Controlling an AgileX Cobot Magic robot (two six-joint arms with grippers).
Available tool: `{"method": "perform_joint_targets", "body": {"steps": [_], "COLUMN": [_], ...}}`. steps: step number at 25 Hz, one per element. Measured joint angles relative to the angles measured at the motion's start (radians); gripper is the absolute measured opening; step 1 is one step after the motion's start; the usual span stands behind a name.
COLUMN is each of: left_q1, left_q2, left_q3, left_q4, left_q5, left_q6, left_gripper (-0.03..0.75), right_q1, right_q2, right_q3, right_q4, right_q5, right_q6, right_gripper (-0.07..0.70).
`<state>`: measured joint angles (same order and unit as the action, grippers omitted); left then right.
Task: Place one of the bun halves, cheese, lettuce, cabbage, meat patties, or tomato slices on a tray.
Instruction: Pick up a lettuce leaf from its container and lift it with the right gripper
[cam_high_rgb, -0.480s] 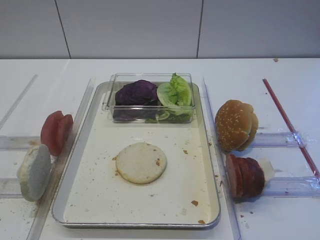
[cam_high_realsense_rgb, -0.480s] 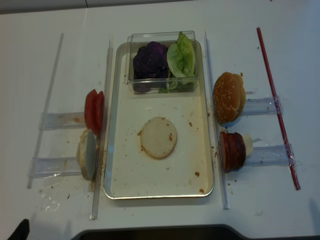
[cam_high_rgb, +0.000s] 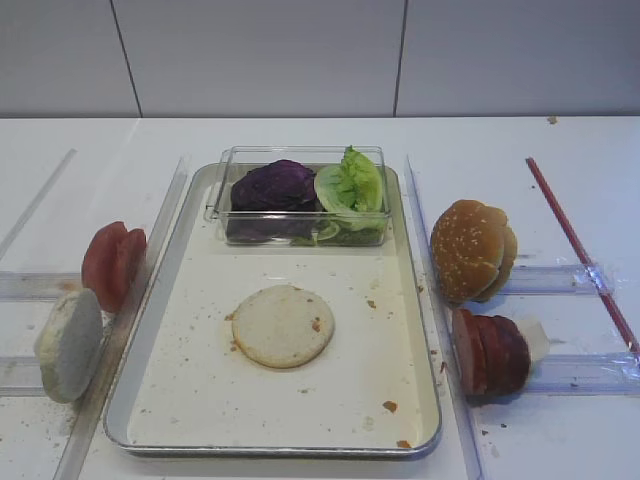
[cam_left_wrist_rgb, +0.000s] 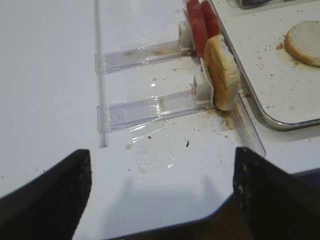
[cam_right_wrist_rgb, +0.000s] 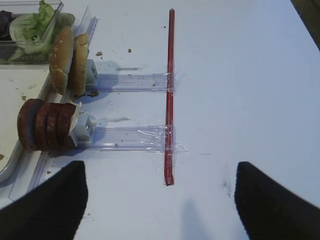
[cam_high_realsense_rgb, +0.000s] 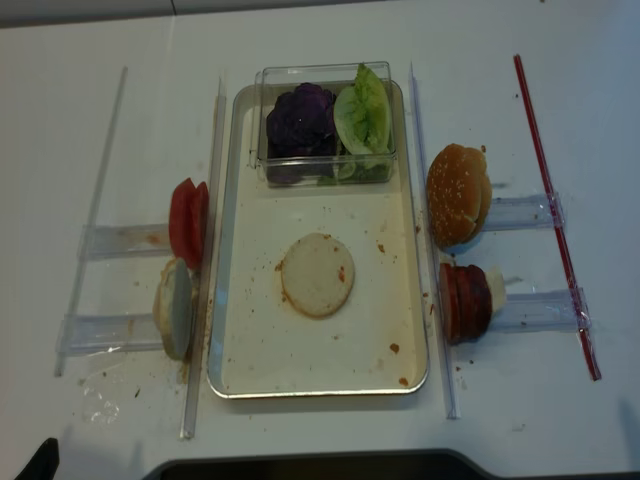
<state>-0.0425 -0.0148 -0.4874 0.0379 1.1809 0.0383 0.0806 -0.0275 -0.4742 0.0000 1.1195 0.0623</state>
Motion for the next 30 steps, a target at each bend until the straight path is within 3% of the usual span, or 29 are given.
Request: {"method": "perform_joint_targets", "body": {"steps": [25,30], "left_q1": [0.000,0.000], "left_q2": [0.000,0.000], "left_q3": [0.000,0.000], "left_q4": [0.000,0.000], "left_q5": [0.000,0.000], "left_q6": [0.000,0.000], "left_gripper": [0.533,0.533], "right_q1": [0.000,0.000], "right_q2": [0.000,0.019], "right_q3": [0.000,-0.032], "right_q4": [0.006,0.006], "right_q5": [0.000,0.000], "right_q6": [-0.003,-0.095], "right_gripper": [0.591,0.529]}}
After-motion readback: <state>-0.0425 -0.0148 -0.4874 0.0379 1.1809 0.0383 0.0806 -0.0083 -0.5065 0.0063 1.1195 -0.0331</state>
